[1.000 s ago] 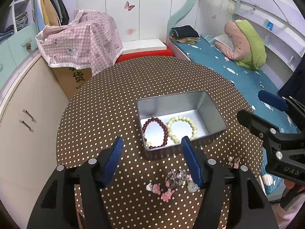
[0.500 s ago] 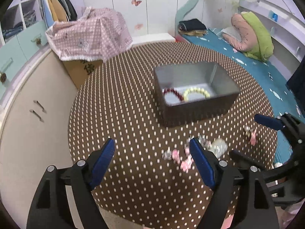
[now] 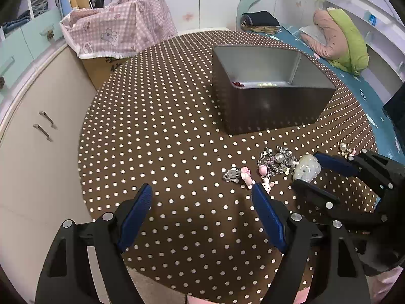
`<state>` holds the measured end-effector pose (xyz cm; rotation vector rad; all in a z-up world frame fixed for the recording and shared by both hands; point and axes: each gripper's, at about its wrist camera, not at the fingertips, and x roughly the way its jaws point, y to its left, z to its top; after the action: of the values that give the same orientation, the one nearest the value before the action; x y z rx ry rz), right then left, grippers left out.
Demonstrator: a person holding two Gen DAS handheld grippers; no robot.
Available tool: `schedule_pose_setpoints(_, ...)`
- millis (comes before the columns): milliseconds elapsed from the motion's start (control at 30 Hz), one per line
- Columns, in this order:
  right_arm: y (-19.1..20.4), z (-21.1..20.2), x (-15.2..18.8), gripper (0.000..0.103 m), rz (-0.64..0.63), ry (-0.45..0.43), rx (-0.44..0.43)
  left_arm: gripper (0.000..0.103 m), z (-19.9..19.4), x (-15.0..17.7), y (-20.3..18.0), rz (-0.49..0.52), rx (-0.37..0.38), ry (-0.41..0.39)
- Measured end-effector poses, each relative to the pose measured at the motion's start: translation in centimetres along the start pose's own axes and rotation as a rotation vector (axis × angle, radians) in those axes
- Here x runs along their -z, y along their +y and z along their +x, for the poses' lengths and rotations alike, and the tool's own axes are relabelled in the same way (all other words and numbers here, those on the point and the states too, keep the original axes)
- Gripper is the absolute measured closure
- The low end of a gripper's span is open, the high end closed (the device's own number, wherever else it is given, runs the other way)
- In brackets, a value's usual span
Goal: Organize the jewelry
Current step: 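Move the right gripper to the jade pendant and grasp it, then grasp a small silver charm with the left gripper while the right lifts the jade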
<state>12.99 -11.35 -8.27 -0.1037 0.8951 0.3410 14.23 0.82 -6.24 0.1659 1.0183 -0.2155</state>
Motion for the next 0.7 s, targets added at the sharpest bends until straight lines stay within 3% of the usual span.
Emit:
schedule_pose_setpoints(233, -0.6, -0.4, 0.3, 0.063, 0.025, 0.002, 0.000, 0.024, 1.8, -0.6, -1.3, 0.017, 0.032, 0.016)
schedule_pose_setpoints(267, -0.9, -0.5, 0.4, 0.063, 0.029, 0.003, 0.000, 0.028, 1.9, -0.8, -1.5, 0.023, 0.034, 0.001)
schedule_pose_setpoints(333, -1.2, -0.7, 0.5, 0.063, 0.034, 0.003, 0.010, 0.056, 1.9, -1.2, -1.6, 0.025, 0.083, -0.001)
schedule_pose_setpoints(367, -1.5, -0.9, 0.5, 0.063, 0.037, 0.003, 0.014, 0.080, 1.8, -1.4, -1.7, 0.023, 0.103, 0.009)
schedule_pose_setpoints(400, -1.7, -1.0, 0.6, 0.063, 0.043, 0.002, 0.018, 0.089, 1.8, -1.6, -1.8, 0.035, 0.084, 0.015)
schedule_pose_setpoints(467, -2.1, -1.3, 0.6, 0.063, 0.048, -0.004, 0.027, 0.089, 1.8, -1.7, -2.4, 0.080, 0.030, 0.009)
schedule_pose_setpoints(633, -2.7, -2.2, 0.2, 0.063, 0.061, -0.029, 0.032, 0.090, 1.4, -1.5, -2.0, 0.060, 0.077, 0.024)
schedule_pose_setpoints(700, -2.9, -2.5, 0.0, 0.063, 0.067, -0.039, 0.037, 0.090, 1.0, -1.3, -1.7, 0.047, 0.062, 0.013)
